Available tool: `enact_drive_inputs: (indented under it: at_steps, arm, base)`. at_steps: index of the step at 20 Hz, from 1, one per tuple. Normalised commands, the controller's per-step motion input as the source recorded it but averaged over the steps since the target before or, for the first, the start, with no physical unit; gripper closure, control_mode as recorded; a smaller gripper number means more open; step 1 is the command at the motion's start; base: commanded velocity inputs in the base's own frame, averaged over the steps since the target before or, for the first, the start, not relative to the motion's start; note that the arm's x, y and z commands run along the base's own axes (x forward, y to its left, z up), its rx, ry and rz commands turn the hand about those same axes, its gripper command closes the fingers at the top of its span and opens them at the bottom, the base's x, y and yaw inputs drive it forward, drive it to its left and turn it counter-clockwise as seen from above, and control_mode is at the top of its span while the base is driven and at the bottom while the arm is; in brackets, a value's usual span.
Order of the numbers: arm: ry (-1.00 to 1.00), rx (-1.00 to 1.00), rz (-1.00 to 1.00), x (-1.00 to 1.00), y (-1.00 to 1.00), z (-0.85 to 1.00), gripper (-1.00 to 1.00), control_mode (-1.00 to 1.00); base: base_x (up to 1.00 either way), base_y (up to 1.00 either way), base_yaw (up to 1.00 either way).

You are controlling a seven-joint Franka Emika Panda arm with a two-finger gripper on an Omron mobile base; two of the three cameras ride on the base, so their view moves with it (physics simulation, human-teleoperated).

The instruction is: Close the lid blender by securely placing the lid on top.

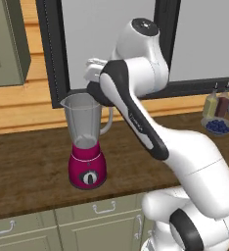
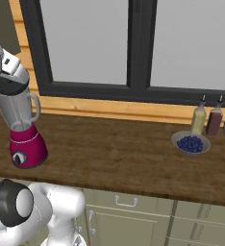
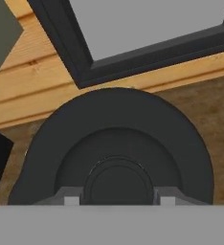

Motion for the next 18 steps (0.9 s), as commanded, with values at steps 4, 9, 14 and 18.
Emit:
enact_drive_inputs:
  at_steps: [4,9,14,18]
  arm:
    - [0.1,-0.01,0.0,0.07,0.16,-0.08,1.0,-1.0]
    - [0.2,-0.07,0.0,0.22,0.47,-0.09,1.0,-1.0]
    - [0.1,-0.02,0.0,0.37,0.23,-0.01,1.0,-1.0]
    - [0.01,0.0,0.01,0.43,0.18,0.0,1.0,-1.0]
  base:
    - [0.0,0.0,0.0]
    - [0.0,0.0,0.0]
    - [0.0,0.0,0.0]
    - [0.0,0.0,0.0]
